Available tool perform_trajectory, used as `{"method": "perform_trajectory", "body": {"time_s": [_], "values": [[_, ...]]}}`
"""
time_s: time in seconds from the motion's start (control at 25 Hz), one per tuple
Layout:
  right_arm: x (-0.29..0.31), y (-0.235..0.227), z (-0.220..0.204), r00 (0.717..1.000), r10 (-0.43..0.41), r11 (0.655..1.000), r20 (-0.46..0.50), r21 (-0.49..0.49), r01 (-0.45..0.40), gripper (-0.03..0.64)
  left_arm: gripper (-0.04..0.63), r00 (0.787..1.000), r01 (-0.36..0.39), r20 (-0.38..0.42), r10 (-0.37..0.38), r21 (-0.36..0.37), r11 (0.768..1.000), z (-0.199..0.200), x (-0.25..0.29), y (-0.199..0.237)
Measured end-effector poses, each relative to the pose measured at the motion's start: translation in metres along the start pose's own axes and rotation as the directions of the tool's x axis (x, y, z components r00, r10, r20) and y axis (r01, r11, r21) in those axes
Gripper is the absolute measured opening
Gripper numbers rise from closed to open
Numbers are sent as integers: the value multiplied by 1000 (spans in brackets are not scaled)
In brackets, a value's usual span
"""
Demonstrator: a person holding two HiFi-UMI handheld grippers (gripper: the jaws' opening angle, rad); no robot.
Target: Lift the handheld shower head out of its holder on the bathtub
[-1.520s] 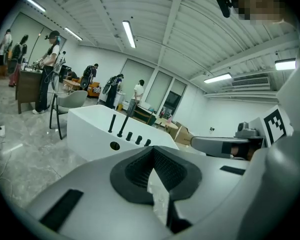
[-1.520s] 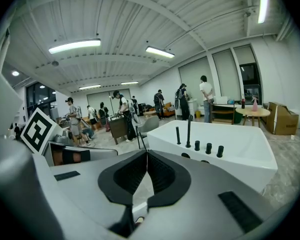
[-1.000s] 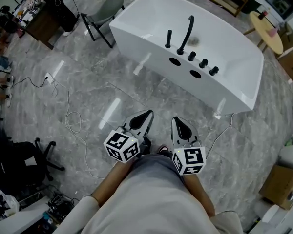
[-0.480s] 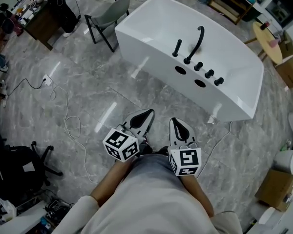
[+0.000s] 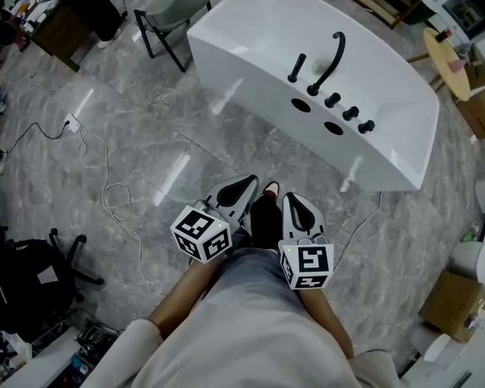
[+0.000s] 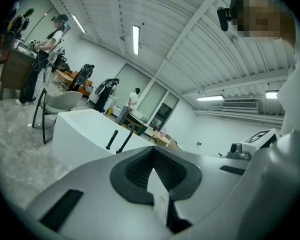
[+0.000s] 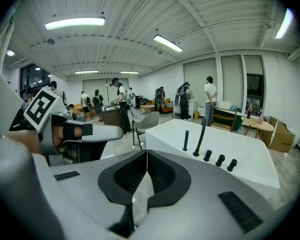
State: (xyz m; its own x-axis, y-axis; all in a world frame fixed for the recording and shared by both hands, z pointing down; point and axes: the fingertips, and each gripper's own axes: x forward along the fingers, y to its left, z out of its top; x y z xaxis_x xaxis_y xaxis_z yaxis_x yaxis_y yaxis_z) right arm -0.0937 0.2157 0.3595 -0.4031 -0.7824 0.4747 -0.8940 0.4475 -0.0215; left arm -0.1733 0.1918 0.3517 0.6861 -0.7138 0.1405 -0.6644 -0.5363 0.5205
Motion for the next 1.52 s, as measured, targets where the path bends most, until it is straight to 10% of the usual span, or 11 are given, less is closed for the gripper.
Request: {"method": "perform_trajectory", "body": {"time_s": [1.52], "values": [[128, -199, 87, 996, 21, 999, 92, 39, -25, 21, 6, 997, -61, -30, 66, 141, 988, 60, 234, 39]]}}
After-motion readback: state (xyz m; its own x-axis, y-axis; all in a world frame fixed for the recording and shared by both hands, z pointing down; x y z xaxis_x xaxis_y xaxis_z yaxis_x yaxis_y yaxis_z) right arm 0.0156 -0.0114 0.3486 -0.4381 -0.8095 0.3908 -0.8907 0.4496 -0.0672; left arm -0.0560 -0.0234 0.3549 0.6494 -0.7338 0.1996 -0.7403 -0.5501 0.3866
